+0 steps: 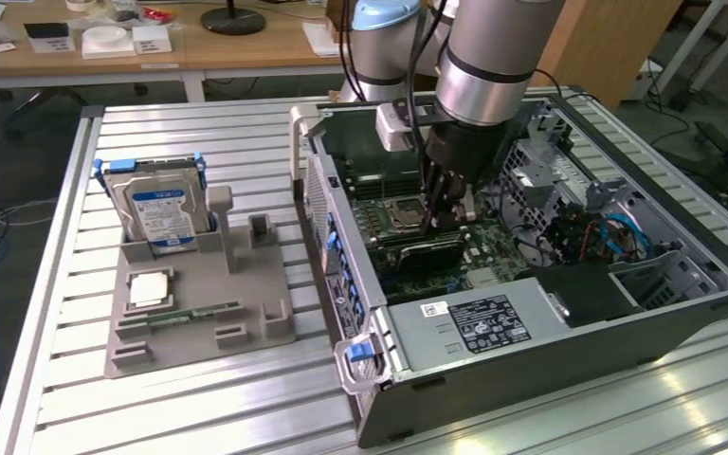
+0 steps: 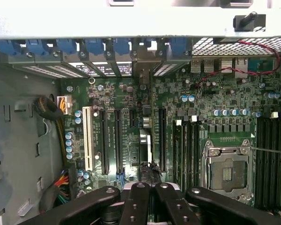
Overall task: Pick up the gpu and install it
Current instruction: 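Press down on the gpu until it lock into place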
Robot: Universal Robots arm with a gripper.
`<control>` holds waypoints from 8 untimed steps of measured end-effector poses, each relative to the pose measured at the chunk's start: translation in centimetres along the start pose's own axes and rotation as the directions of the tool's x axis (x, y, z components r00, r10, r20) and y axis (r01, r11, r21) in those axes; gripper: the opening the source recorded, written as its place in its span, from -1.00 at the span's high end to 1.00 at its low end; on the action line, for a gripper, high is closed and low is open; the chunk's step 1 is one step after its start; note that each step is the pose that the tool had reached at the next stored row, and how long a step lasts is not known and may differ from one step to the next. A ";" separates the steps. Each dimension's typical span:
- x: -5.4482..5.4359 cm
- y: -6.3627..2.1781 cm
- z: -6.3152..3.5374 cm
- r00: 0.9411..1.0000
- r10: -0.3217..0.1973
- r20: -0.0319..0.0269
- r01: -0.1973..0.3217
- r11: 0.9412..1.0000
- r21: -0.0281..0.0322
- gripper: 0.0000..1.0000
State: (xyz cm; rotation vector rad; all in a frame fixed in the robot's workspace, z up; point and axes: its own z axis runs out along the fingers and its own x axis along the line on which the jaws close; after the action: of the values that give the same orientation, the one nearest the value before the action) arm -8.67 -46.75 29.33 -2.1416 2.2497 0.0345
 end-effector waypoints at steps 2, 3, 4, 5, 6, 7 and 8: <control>0.0 0.00 0.00 1.000 0.000 0.000 0.000 1.000 0.000 0.79; 0.1 0.00 0.01 1.000 0.000 0.000 0.000 1.000 0.000 0.79; 0.1 0.00 0.01 1.000 0.000 0.000 0.000 1.000 0.000 0.79; 0.1 0.00 0.05 1.000 0.000 0.000 0.000 1.000 0.000 0.79; 0.1 0.00 0.13 1.000 0.000 0.000 0.000 1.000 0.000 0.79; 0.1 0.00 0.23 1.000 0.000 0.000 0.000 1.000 0.000 0.79; 0.1 0.00 0.32 1.000 0.000 0.000 0.000 1.000 0.000 0.79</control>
State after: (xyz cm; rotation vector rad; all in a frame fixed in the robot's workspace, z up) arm -8.68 -46.89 29.01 -2.1415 2.2497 0.0345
